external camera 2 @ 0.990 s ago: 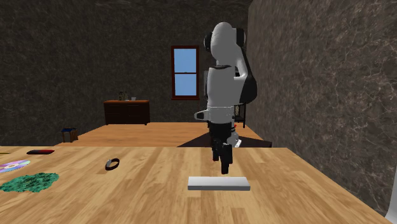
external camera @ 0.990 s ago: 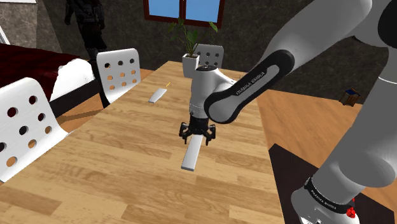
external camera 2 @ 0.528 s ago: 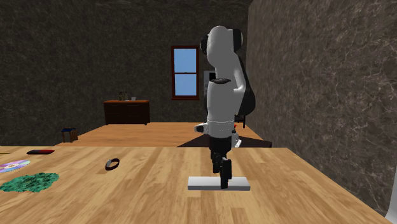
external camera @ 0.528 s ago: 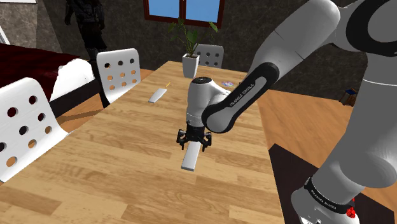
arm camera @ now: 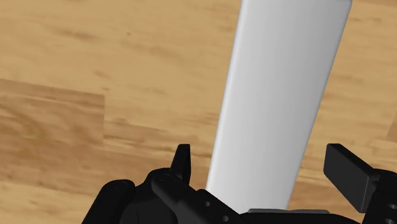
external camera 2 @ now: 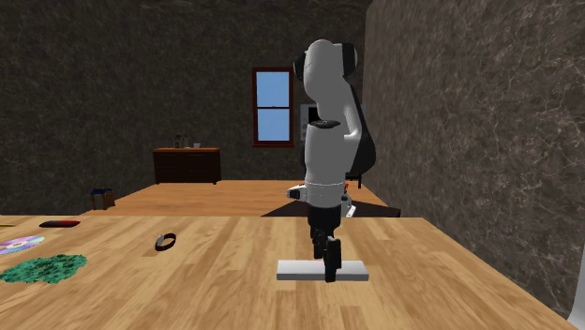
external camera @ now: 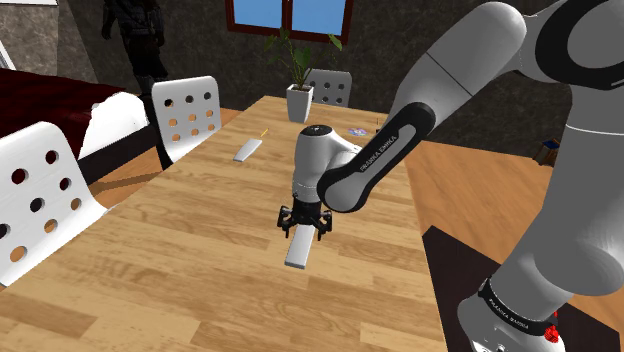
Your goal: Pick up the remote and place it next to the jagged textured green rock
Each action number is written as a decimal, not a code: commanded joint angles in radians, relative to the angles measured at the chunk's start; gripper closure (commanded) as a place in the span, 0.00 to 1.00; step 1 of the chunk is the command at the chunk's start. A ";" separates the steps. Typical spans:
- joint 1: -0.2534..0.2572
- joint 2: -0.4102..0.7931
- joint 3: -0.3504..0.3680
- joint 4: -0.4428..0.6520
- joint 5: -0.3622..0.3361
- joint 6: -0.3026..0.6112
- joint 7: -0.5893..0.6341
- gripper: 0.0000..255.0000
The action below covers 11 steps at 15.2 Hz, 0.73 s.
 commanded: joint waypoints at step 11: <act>0.000 0.000 0.000 0.000 0.000 0.000 0.000 1.00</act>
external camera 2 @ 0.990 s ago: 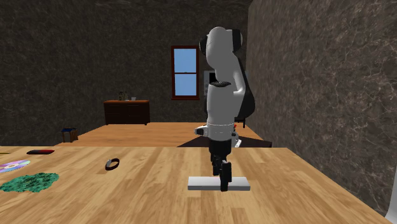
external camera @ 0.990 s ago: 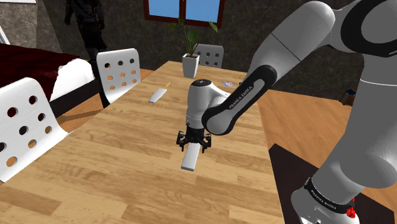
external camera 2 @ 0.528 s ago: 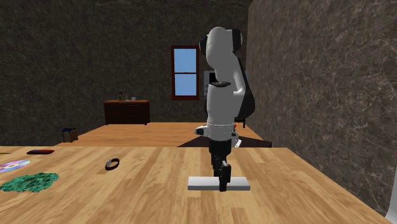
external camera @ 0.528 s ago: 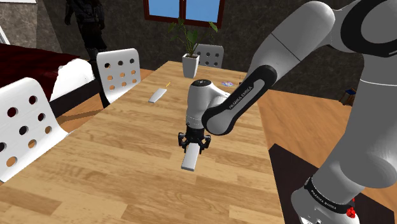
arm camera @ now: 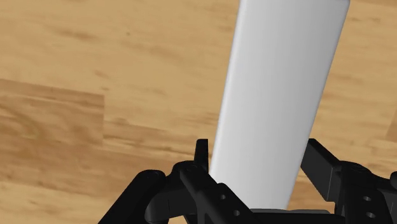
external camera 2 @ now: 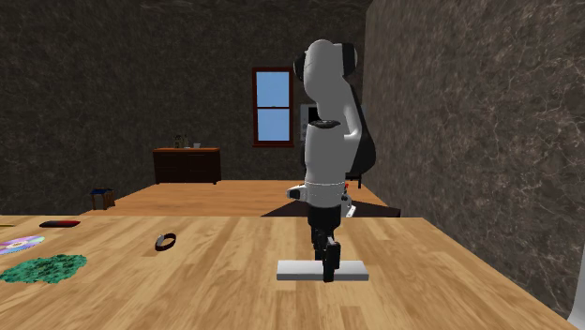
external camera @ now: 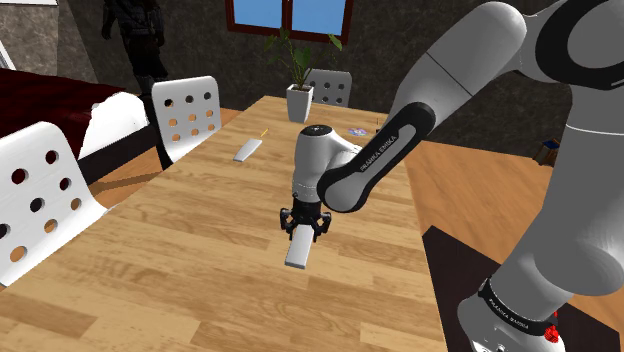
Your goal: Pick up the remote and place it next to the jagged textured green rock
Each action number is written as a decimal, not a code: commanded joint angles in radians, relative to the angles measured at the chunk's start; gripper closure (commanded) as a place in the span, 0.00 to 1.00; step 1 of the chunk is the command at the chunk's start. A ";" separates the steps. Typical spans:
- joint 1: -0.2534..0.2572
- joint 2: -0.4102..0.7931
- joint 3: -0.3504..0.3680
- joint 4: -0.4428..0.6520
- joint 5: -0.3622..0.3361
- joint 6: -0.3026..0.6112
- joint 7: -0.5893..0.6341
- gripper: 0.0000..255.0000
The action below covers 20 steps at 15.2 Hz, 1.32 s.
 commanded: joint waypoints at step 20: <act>-0.067 -0.204 0.032 0.027 0.153 -0.214 -0.158 1.00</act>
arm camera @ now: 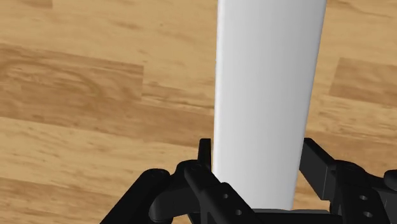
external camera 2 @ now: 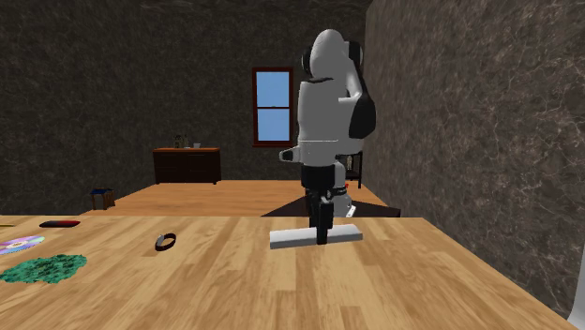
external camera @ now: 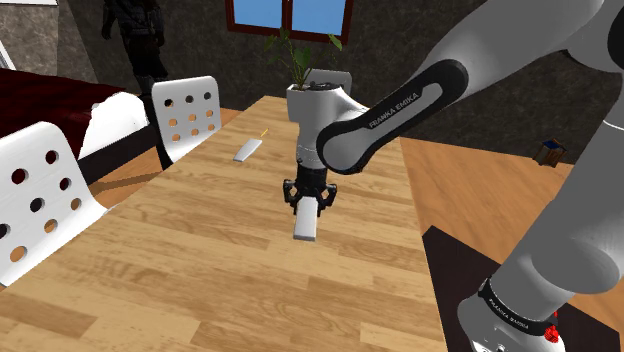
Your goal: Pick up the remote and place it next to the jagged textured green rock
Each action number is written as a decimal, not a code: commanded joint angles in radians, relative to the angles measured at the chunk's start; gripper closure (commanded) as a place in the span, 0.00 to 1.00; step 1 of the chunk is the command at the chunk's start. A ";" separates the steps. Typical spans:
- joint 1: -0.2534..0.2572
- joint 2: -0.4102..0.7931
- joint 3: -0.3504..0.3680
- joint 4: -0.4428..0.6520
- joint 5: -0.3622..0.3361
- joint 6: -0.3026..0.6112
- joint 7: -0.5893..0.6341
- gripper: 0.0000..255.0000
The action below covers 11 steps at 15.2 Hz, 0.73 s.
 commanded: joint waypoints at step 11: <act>-0.160 0.057 -0.131 0.085 -0.003 -0.032 -0.291 1.00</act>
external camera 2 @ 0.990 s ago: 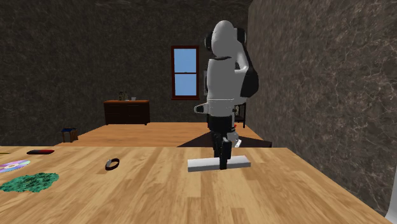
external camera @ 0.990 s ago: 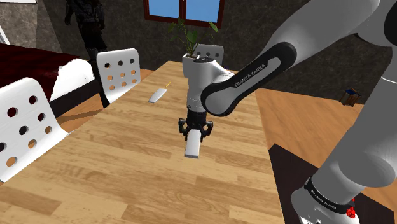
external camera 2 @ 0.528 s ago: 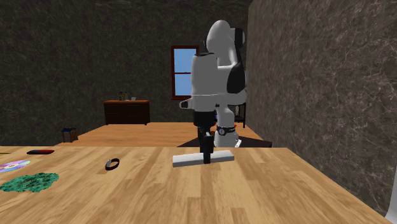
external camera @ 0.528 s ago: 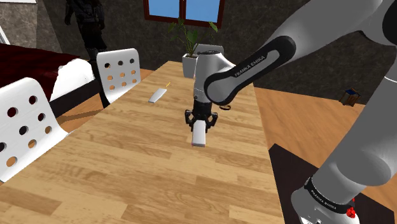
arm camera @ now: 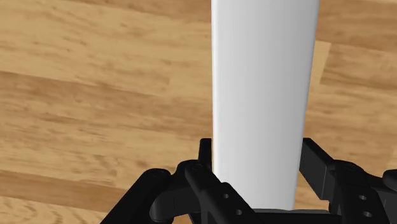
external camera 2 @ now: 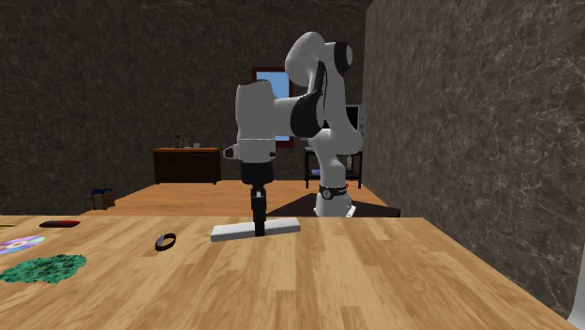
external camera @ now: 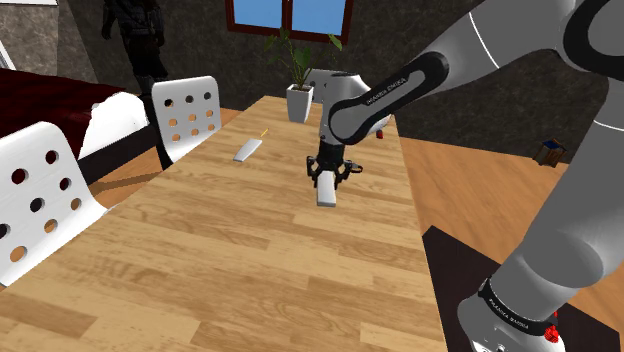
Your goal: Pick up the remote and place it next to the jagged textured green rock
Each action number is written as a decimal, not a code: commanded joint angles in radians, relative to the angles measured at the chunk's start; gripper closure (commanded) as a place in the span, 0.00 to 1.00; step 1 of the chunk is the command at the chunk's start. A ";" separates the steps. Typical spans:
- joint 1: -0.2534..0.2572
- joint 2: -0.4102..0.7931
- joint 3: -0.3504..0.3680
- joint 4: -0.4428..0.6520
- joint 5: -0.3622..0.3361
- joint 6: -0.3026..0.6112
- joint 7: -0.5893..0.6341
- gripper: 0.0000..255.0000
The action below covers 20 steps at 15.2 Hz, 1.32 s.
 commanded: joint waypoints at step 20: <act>-0.233 0.355 -0.159 0.539 -0.025 -0.189 -0.397 1.00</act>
